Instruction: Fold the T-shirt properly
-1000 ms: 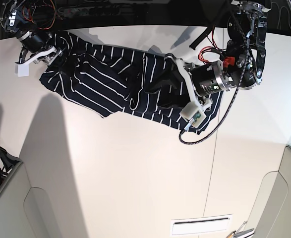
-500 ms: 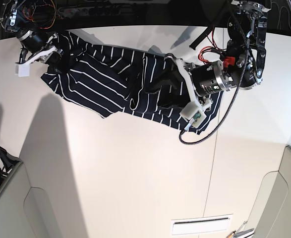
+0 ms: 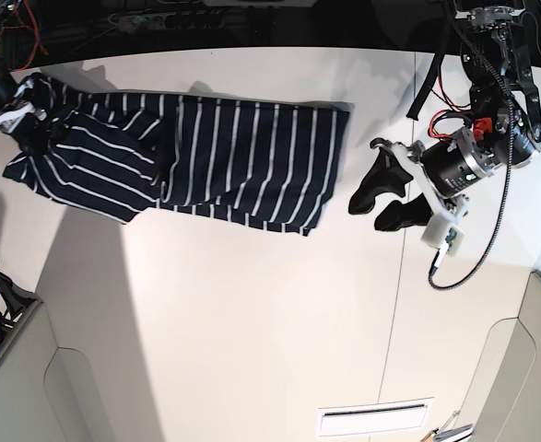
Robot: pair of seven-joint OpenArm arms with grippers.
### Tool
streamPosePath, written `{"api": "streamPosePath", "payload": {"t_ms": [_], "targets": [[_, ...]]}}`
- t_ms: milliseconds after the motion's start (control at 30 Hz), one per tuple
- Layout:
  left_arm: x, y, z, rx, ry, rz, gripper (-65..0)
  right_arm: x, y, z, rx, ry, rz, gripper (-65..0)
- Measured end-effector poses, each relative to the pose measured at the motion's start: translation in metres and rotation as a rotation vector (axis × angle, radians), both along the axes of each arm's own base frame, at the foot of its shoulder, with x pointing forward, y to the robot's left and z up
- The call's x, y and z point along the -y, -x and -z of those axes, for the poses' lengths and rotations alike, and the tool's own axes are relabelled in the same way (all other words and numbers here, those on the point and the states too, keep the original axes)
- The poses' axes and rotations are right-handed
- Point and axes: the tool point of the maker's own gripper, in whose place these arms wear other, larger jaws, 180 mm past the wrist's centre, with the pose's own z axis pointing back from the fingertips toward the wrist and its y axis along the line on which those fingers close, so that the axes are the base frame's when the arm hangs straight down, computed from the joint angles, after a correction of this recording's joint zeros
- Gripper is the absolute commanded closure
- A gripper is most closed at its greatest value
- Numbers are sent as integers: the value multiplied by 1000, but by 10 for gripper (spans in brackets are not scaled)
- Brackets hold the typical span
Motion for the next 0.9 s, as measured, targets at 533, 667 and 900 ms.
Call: {"api": "streamPosePath", "payload": {"t_ms": [533, 667, 900], "targets": [[9, 32, 78, -295, 106, -29, -357, 6, -57, -64, 134, 59, -133, 0], [30, 40, 83, -321, 109, 34, -357, -27, -66, -72, 172, 53, -206, 0], [68, 58, 89, -351, 110, 153, -357, -104, -68, -92, 258, 59, -350, 0]]}}
